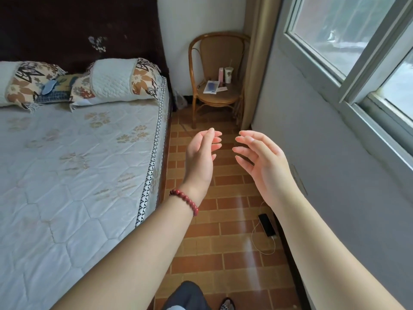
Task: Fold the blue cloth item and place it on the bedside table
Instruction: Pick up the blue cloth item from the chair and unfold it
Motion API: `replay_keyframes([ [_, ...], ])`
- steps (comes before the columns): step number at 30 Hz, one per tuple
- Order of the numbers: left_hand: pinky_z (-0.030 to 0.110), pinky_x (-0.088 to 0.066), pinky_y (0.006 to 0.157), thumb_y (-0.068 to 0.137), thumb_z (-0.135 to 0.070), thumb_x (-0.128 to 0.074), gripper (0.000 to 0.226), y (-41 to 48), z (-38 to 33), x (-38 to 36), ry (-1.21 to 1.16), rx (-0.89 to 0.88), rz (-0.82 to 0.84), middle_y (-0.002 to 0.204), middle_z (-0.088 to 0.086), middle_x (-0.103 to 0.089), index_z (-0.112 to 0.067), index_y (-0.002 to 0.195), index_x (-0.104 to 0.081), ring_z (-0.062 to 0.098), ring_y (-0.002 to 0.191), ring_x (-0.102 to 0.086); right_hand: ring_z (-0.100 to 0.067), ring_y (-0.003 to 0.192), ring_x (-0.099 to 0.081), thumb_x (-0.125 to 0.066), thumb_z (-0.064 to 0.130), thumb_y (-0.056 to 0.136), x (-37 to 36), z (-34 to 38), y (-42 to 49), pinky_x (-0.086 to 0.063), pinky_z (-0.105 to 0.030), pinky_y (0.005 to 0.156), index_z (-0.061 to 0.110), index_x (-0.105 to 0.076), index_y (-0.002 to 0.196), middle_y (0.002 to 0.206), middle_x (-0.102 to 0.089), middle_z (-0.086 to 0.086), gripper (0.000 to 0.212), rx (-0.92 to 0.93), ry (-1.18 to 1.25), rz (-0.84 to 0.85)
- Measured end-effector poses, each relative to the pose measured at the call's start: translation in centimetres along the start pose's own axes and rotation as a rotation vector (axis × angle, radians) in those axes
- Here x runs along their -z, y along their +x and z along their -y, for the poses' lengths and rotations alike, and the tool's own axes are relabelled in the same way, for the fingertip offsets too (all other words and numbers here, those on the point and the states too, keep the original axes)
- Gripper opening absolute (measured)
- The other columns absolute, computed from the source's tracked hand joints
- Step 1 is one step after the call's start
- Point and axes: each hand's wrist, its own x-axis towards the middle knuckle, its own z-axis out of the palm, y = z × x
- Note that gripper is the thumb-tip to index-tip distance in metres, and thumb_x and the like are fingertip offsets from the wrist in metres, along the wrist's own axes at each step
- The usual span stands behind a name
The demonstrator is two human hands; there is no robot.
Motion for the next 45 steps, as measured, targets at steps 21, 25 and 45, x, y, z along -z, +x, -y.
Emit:
replay_keyframes([
  [21,0.026,-0.043,0.074,0.082,-0.049,-0.043,0.028,31.1,0.0,-1.2,0.055,-0.030,0.063,0.083,-0.010,-0.065,-0.033,0.074,-0.064,0.008,0.085,-0.062,-0.009,0.080,-0.067,-0.060,0.029,0.082,-5.9,-0.8,30.8,-0.051,-0.022,0.071,0.029,-0.074,0.086,0.083,-0.072,0.007,0.015,-0.018,0.024,-0.016],
  [25,0.023,-0.044,0.073,0.083,-0.048,-0.042,0.028,35.8,-0.3,-0.4,0.069,-0.051,0.050,0.084,-0.011,-0.066,-0.031,0.078,-0.064,0.004,0.084,-0.063,-0.009,0.081,-0.067,-0.059,0.028,0.083,-7.4,-1.3,35.1,-0.050,-0.023,0.073,0.029,-0.074,0.086,0.084,-0.072,0.007,0.015,-0.041,0.017,0.005],
  [45,0.026,-0.046,0.073,0.087,-0.044,-0.041,0.027,63.8,-0.2,-6.0,0.087,-0.042,-0.089,0.085,-0.010,-0.066,-0.030,0.078,-0.063,0.010,0.087,-0.063,-0.005,0.074,-0.065,-0.054,0.020,0.094,-8.2,-0.6,64.9,-0.047,-0.018,0.068,0.022,-0.069,0.090,0.081,-0.070,0.006,0.016,-0.055,-0.064,0.064],
])
